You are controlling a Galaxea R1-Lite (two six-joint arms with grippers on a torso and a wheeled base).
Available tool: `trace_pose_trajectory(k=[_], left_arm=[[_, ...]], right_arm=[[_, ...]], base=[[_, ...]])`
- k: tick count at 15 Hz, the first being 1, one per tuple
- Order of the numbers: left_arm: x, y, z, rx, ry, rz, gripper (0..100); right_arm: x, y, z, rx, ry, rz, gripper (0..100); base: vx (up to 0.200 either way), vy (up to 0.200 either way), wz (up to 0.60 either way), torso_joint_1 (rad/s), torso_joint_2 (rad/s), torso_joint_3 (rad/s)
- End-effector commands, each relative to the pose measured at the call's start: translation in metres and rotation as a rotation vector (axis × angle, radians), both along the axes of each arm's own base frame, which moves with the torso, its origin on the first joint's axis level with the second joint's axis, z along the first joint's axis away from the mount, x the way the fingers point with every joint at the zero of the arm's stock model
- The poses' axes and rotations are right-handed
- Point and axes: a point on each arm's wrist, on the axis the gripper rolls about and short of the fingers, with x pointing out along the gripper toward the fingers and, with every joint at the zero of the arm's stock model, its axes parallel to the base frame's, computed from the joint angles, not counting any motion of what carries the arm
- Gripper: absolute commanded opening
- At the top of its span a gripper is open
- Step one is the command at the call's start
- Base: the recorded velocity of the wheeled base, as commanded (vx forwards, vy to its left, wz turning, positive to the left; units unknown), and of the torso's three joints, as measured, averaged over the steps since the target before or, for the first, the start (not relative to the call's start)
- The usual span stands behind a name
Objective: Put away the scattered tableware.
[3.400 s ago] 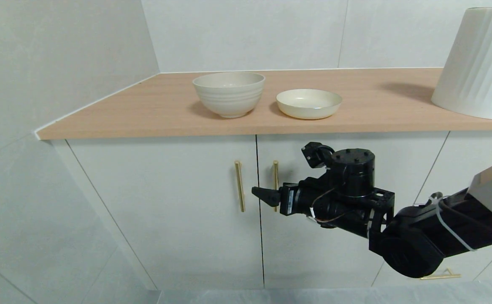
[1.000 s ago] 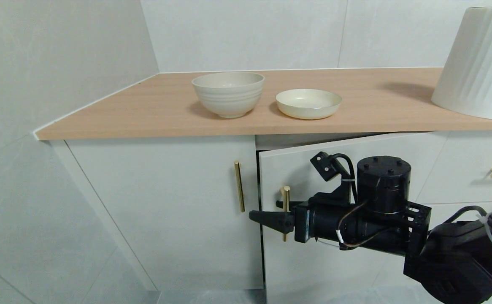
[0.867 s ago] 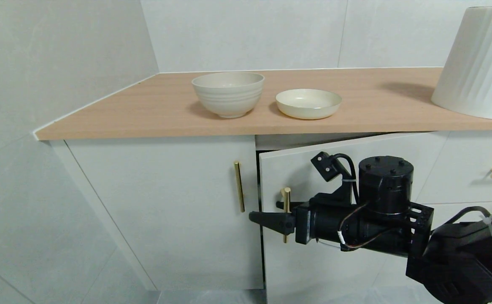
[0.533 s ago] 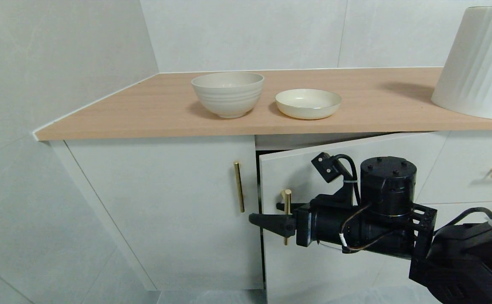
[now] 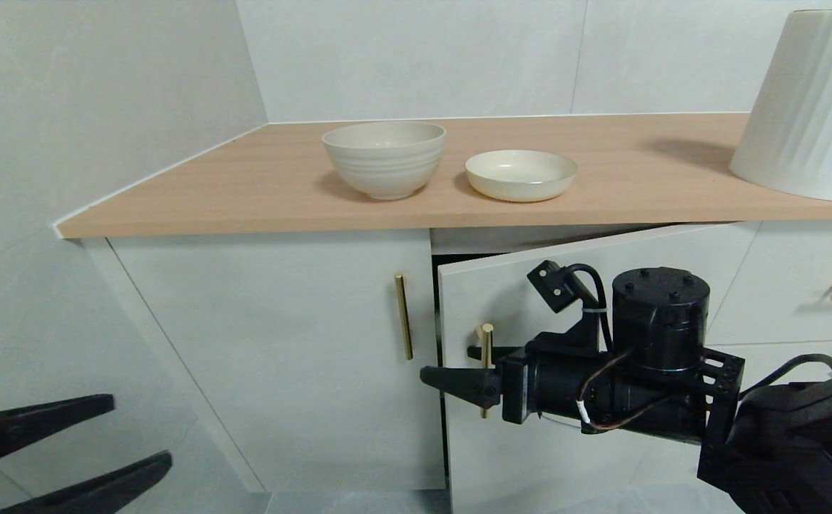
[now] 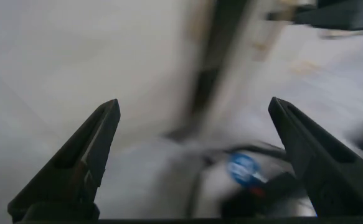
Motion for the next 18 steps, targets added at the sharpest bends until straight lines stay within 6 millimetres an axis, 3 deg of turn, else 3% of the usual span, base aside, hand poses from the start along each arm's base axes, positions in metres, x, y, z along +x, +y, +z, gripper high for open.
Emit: trace_pose_trajectory(k=[1,5,8,9,15,18], left_arm=[[0.033,-0.015,-0.005,-0.017,0.139,-0.083,100],[0.060,-0.036,-0.023,-0.197,0.255,-0.106,100],[0.066,-0.046,-0.036,-0.238,0.302,-0.125,100],[0.067,-0.047,-0.037,-0.235,0.306,-0.127,0],[0.071,-0.049,-0.032,-0.240,0.294,-0.127,0],[0.085,-0.056,-0.052,-0.127,0.307,-0.154,0]], right_arm=[[-0.001,-0.001,0.002,0.006,-0.005,0.003,100],[-0.002,-0.002,0.002,0.006,-0.005,0.003,100],[-0.002,-0.002,0.002,0.005,-0.004,0.003,100],[-0.002,-0.001,0.001,0.004,-0.003,0.003,100],[-0.003,-0.001,0.001,0.003,-0.002,0.006,100],[-0.004,0.000,0.001,0.002,-0.001,0.012,100]], base=[[0.000,0.000,0.00,0.000,0.00,0.000],[0.000,0.000,0.00,0.000,0.00,0.000],[0.000,0.000,0.00,0.000,0.00,0.000],[0.000,0.000,0.00,0.000,0.00,0.000],[0.000,0.000,0.00,0.000,0.00,0.000],[0.000,0.000,0.00,0.000,0.00,0.000]])
